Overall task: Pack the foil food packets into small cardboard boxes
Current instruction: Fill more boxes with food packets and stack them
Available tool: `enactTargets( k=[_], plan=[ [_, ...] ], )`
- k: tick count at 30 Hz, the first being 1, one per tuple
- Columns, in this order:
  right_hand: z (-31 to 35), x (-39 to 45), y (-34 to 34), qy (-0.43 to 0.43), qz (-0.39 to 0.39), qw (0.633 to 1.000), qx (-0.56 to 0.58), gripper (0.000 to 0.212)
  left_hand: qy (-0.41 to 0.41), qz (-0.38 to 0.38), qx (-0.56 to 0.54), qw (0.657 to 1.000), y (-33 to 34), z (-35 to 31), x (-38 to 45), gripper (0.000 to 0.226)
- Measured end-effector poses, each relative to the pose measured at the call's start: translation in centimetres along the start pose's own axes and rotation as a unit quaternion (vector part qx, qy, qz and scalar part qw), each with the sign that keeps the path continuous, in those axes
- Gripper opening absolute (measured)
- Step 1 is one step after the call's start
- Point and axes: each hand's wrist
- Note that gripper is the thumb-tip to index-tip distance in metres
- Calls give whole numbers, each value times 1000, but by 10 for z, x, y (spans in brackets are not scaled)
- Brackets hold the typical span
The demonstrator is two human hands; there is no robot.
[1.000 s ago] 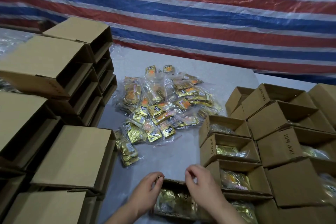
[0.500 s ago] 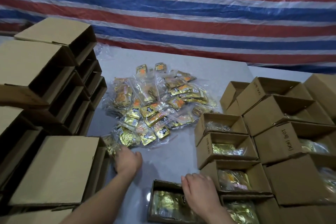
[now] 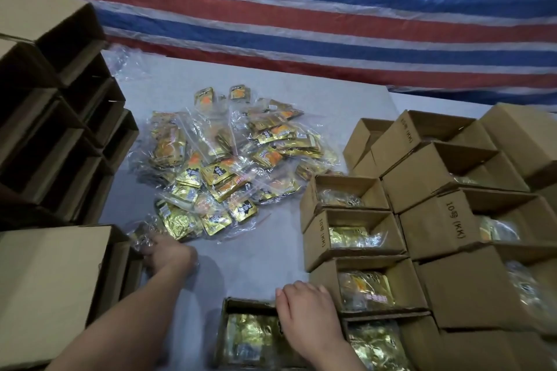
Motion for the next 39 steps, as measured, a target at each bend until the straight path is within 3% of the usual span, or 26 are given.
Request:
enactTargets(
  k=[5, 8, 10, 14, 17, 20, 23, 25, 29, 34, 39],
  plan=[
    [0, 1, 1, 7, 10, 1000, 22, 54, -10, 33, -65, 997, -12, -4, -3, 71],
    [-1, 5, 1, 8, 16, 1000, 22, 50, -14, -15, -127, 992, -19, -4, -23, 76],
    [0, 7, 0, 13, 16, 999, 25, 48, -5, -43, -161, 986, -25, -3, -44, 61],
    [2, 17, -6, 50, 27, 997, 50, 51, 89, -65, -225, 968, -45, 2, -92, 52],
    [10, 30, -18, 89, 38, 985, 141, 44, 169, -53, -283, 943, -68, -2, -128, 52],
    [31, 42, -40, 113, 47, 930, 346, 36, 264, -50, -320, 909, -92, -17, -163, 52],
    [56, 50, -69, 123, 56, 811, 569, 25, 304, 0, -368, 879, -109, -31, -194, 49],
    [67, 52, -86, 101, 69, 712, 692, 34, 295, 61, -412, 860, -115, -38, -211, 46],
    [66, 48, -112, 65, 85, 603, 791, 56, 319, 128, -464, 816, -115, -45, -236, 34],
    [49, 40, -120, 56, 69, 541, 836, 63, 353, 127, -456, 807, -112, -55, -246, 13],
    [35, 33, -122, 51, 40, 524, 849, 63, 380, 124, -403, 823, -109, -60, -246, 21]
  ],
)
Point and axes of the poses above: each hand's wrist, its own x-axis towards the middle knuckle, its own y-axis out of the palm, z = x × y, and after that the axes turned 1 degree about -x, right-handed
